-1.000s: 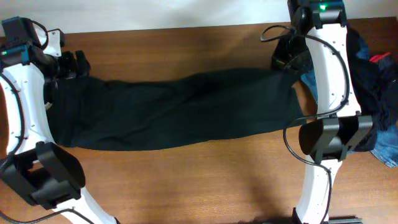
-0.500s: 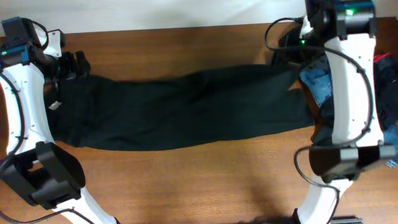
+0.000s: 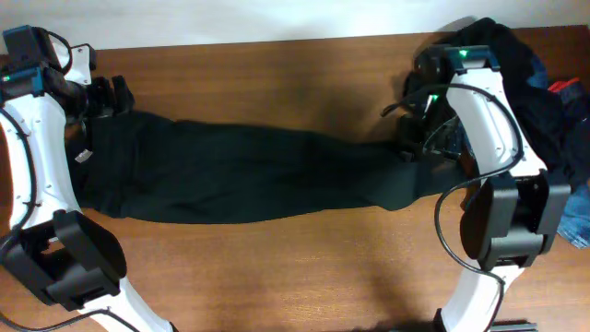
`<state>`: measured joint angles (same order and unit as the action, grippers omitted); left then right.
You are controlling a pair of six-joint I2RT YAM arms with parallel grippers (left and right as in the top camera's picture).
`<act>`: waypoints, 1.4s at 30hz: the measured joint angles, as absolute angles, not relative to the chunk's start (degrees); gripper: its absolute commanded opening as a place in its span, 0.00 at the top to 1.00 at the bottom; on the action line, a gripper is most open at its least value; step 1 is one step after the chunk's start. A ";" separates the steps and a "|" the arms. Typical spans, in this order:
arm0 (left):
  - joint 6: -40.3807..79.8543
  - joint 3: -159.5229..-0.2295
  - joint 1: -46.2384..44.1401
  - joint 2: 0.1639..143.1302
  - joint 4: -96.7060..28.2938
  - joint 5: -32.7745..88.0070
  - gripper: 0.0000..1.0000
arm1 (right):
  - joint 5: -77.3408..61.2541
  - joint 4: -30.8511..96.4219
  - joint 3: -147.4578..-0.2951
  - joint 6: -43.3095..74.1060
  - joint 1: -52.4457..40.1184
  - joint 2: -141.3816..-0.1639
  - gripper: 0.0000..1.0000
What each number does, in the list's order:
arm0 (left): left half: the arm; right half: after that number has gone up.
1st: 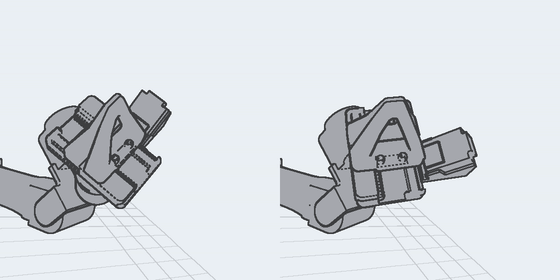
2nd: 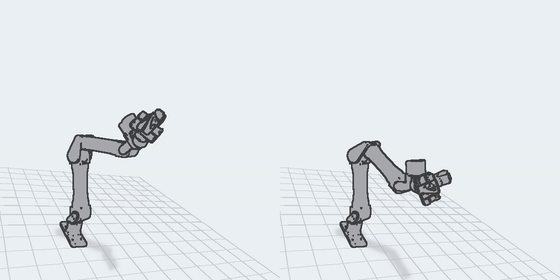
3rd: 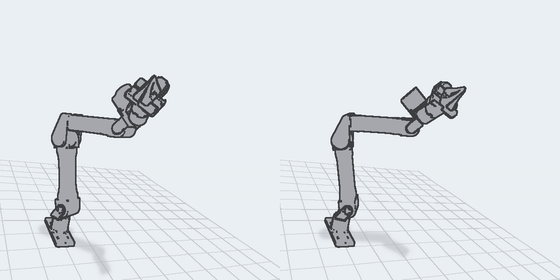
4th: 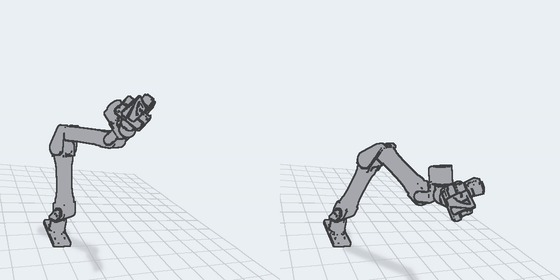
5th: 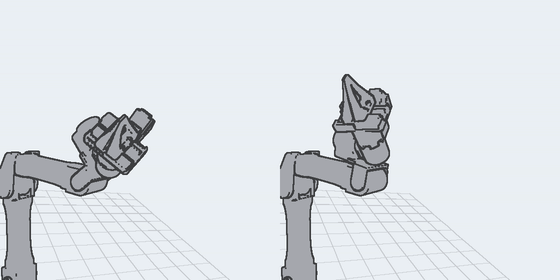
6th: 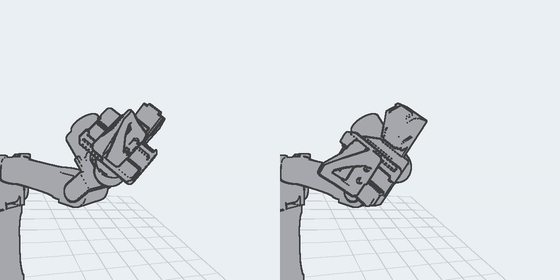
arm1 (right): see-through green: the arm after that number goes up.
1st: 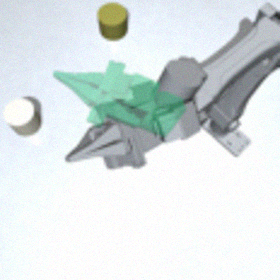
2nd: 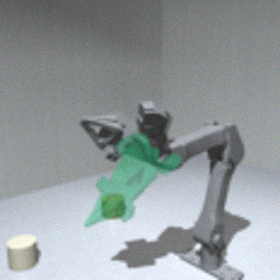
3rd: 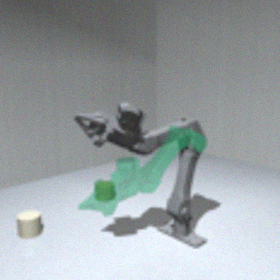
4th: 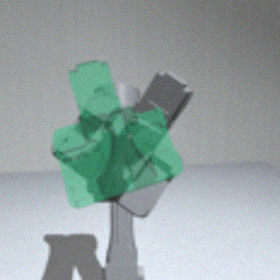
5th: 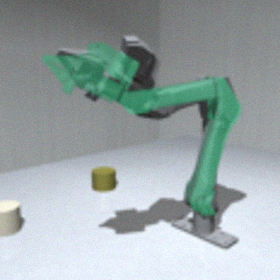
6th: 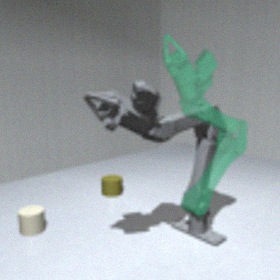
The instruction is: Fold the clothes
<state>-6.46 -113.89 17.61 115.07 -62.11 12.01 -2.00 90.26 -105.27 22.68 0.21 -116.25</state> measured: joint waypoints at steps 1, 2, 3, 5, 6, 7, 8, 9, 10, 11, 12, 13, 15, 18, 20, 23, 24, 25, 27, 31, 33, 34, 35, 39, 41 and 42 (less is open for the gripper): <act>-6.46 -113.89 17.61 115.07 -62.13 12.01 0.01 | -1.98 90.19 -105.16 22.94 0.99 -116.22 0.33; -6.48 -113.89 17.61 115.07 -62.11 11.99 0.01 | -1.78 90.13 -105.08 23.44 2.24 -116.22 0.32; -6.46 -113.89 17.61 115.07 -62.11 11.81 0.01 | -1.32 90.02 -105.08 23.99 3.33 -116.22 0.31; -6.46 -113.89 17.61 115.07 -62.13 11.38 0.01 | -0.21 89.43 -105.03 24.47 5.28 -116.22 0.30; -6.48 -113.89 17.61 115.07 -62.13 11.11 0.01 | 0.49 88.75 -104.97 24.64 6.50 -116.22 0.30; -6.48 -113.89 17.61 115.07 -62.13 10.92 0.01 | 0.86 87.68 -104.92 24.51 7.42 -116.22 0.30; -6.48 -113.89 17.61 115.07 -62.13 10.74 0.01 | 1.15 86.43 -104.84 24.16 8.16 -116.22 0.31; -6.48 -113.89 17.61 115.07 -62.13 10.59 0.01 | 1.50 84.73 -104.57 23.70 8.86 -116.22 0.32; -6.48 -113.89 17.61 115.07 -62.13 10.48 0.01 | 1.61 82.94 -104.09 23.22 9.32 -116.20 0.33; -6.48 -113.89 17.61 115.07 -62.13 10.46 0.01 | 1.80 80.99 -103.48 22.46 9.52 -116.20 0.33; -6.48 -113.89 17.61 115.07 -62.13 10.46 0.01 | 1.96 78.74 -102.72 21.71 9.61 -116.20 0.33; -6.48 -113.89 17.61 115.07 -62.15 10.39 0.01 | 2.04 75.64 -101.51 20.67 9.61 -116.20 0.33; -6.48 -113.89 17.61 115.07 -62.19 10.26 0.01 | 1.98 70.37 -98.96 18.79 9.61 -116.20 0.34; -6.48 -113.89 17.61 115.07 -62.13 10.07 0.01 | 0.12 61.60 -94.24 15.64 9.61 -116.18 0.34; -6.48 -113.89 17.61 115.07 -62.15 10.07 0.01 | -2.13 55.42 -91.31 13.21 9.61 -116.20 0.34; -6.48 -113.89 17.61 115.07 -62.15 10.04 0.01 | -4.64 49.19 -88.55 10.63 9.61 -116.20 0.35; -6.48 -113.89 17.61 115.07 -62.15 10.04 0.01 | -5.13 47.99 -88.25 10.20 9.61 -116.22 0.37; -6.48 -113.89 17.61 115.07 -62.17 10.07 0.01 | -5.56 46.81 -88.09 9.69 9.61 -116.22 0.38; -6.48 -113.89 17.61 115.07 -62.15 10.04 0.01 | -5.82 45.28 -88.09 8.84 9.61 -116.22 0.41; -6.48 -113.89 17.61 115.07 -62.15 10.04 0.01 | -5.43 44.73 -88.09 7.99 9.78 -116.55 0.46; -6.46 -113.89 17.61 115.07 -62.13 10.04 0.01 | -5.19 44.73 -88.09 7.73 10.11 -117.01 0.46; -6.48 -113.89 17.61 115.07 -62.15 10.04 0.01 | -5.02 44.73 -88.09 7.66 10.39 -117.27 0.46; -6.48 -113.89 17.61 115.07 -62.15 10.04 0.01 | -4.80 44.73 -88.09 7.57 10.92 -117.75 0.46; -6.48 -113.89 17.61 115.07 -62.15 10.04 0.01 | -3.95 44.71 -88.09 7.49 13.37 -119.98 0.45; -6.48 -113.89 17.61 115.07 -62.13 10.04 0.01 | -3.90 44.75 -88.03 7.51 14.41 -120.92 0.45; -6.48 -113.89 17.61 115.07 -62.15 10.04 0.01 | -3.92 44.71 -87.99 7.51 14.79 -121.19 0.46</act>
<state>-6.48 -113.89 17.61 115.07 -62.15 10.04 -3.92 44.71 -87.99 7.51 14.79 -121.19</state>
